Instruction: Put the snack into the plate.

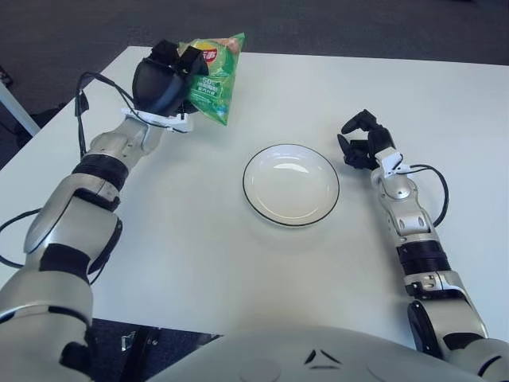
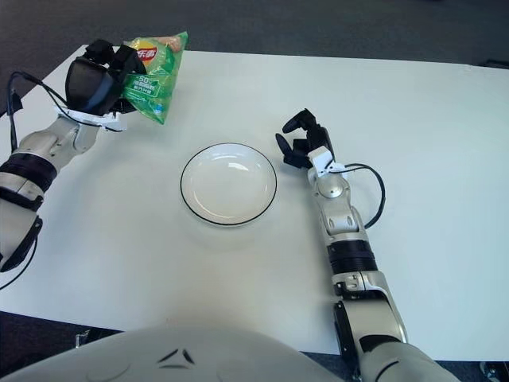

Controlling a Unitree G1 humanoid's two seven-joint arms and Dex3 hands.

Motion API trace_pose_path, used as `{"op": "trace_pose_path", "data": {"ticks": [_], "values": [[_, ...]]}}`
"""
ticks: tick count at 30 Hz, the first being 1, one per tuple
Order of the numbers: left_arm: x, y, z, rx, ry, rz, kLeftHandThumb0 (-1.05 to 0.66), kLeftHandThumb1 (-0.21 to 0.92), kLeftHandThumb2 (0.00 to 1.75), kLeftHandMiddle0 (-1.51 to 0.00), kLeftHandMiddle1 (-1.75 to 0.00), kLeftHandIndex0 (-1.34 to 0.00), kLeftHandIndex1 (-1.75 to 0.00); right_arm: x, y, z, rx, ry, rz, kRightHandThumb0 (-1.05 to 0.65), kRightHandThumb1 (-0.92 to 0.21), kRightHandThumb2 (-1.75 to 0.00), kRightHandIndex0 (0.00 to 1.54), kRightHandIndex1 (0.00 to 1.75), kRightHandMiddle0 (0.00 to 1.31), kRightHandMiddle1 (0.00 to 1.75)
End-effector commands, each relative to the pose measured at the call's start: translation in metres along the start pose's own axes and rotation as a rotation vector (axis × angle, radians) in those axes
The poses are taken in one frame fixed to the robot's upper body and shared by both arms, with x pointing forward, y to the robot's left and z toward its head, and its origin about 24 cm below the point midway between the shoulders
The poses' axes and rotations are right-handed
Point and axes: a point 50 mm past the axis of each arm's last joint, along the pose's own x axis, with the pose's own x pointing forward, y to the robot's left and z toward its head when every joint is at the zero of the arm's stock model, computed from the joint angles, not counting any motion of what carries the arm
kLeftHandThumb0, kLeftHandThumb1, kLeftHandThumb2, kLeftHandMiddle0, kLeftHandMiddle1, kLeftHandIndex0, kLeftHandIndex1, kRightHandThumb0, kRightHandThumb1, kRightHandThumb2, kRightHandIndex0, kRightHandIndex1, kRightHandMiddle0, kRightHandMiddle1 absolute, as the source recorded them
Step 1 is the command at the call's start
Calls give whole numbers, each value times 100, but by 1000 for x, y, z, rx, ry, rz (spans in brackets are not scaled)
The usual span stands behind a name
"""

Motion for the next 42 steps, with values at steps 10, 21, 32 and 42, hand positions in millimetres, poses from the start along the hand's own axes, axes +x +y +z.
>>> {"op": "trace_pose_path", "data": {"ticks": [10, 21, 32, 42], "values": [[-3, 25, 5, -50, -37, 211, 0, 3, 164, -84, -172, -60, -175, -17, 8, -43, -48, 185, 54, -38, -69, -85, 121, 175, 33, 175], [-13, 40, 21, -158, -118, 236, 0, 0, 167, -86, -171, -61, -175, -15, 7, -44, -61, 179, 57, -38, -68, -86, 121, 175, 33, 175], [-19, 44, 35, -265, -249, 215, 0, -1, 169, -86, -174, -63, -174, -14, 7, -43, -78, 182, 57, -38, -68, -86, 121, 175, 33, 175], [-28, 42, 44, -221, -277, 199, -1, -8, 175, -91, -175, -73, -166, -14, 7, -43, -59, 184, 63, -38, -67, -87, 121, 175, 34, 175]]}}
